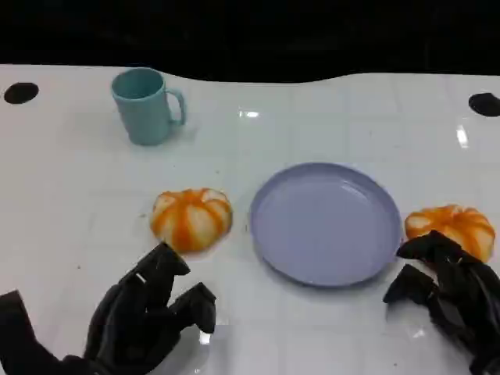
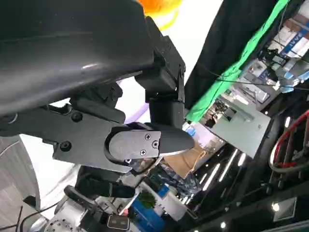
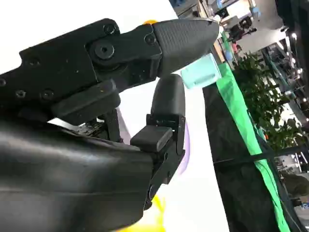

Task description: Grasp the bread from the table and place it into the plate.

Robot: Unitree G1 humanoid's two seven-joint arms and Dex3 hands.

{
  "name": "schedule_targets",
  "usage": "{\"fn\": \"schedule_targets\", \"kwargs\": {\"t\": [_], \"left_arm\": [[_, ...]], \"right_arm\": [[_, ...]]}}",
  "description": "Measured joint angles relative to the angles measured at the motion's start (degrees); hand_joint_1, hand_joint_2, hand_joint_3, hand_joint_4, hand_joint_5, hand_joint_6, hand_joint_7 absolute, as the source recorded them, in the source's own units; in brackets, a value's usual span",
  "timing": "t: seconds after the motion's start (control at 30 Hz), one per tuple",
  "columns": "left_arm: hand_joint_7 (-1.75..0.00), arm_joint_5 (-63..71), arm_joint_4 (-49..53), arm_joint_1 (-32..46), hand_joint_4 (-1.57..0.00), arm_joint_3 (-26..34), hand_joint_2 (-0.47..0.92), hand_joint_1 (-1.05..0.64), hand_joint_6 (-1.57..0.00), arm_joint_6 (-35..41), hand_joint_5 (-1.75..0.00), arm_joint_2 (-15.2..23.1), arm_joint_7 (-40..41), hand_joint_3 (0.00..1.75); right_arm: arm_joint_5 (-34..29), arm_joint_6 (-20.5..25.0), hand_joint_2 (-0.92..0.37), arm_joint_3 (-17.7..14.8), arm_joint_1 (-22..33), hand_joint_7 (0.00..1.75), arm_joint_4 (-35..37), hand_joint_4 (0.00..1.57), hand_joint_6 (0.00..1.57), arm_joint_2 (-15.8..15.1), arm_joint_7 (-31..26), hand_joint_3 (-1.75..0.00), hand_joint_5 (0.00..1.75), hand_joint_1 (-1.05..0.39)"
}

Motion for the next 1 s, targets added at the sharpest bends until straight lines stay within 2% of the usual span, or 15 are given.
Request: {"fn": "schedule_targets", "kwargs": {"t": [0.17,0.53,0.97,1.0], "left_arm": [[-1.75,0.0,-0.6,0.0,-0.86,0.0,0.92,-0.56,-0.63,0.5,-1.75,0.0,0.5,0.27],[-1.75,-0.1,-0.6,0.0,-0.87,0.4,0.92,-0.56,-0.64,1.3,-1.75,0.0,0.9,0.24],[-1.75,-0.1,-2.4,0.2,-0.84,0.3,0.92,-0.55,-0.60,1.5,-1.75,-0.3,2.0,0.26],[-1.70,-0.1,-2.8,0.2,-0.77,0.4,0.92,-0.57,-0.52,1.5,-1.75,-0.3,2.0,0.35]], "right_arm": [[-0.1,0.3,-0.92,0.1,0.0,1.20,-0.4,0.68,0.66,0.0,-1.0,-0.18,1.55,-0.55],[0.6,5.6,-0.92,-0.1,0.6,1.18,-3.7,0.65,0.64,0.1,-1.6,-0.15,1.57,-0.55],[0.5,4.7,-0.92,-0.1,1.1,1.18,-3.8,0.63,0.62,0.3,-1.3,-0.18,1.57,-0.53],[0.4,4.7,-0.92,-0.1,1.1,1.19,-3.9,0.64,0.63,0.3,-1.3,-0.18,1.57,-0.54]]}}
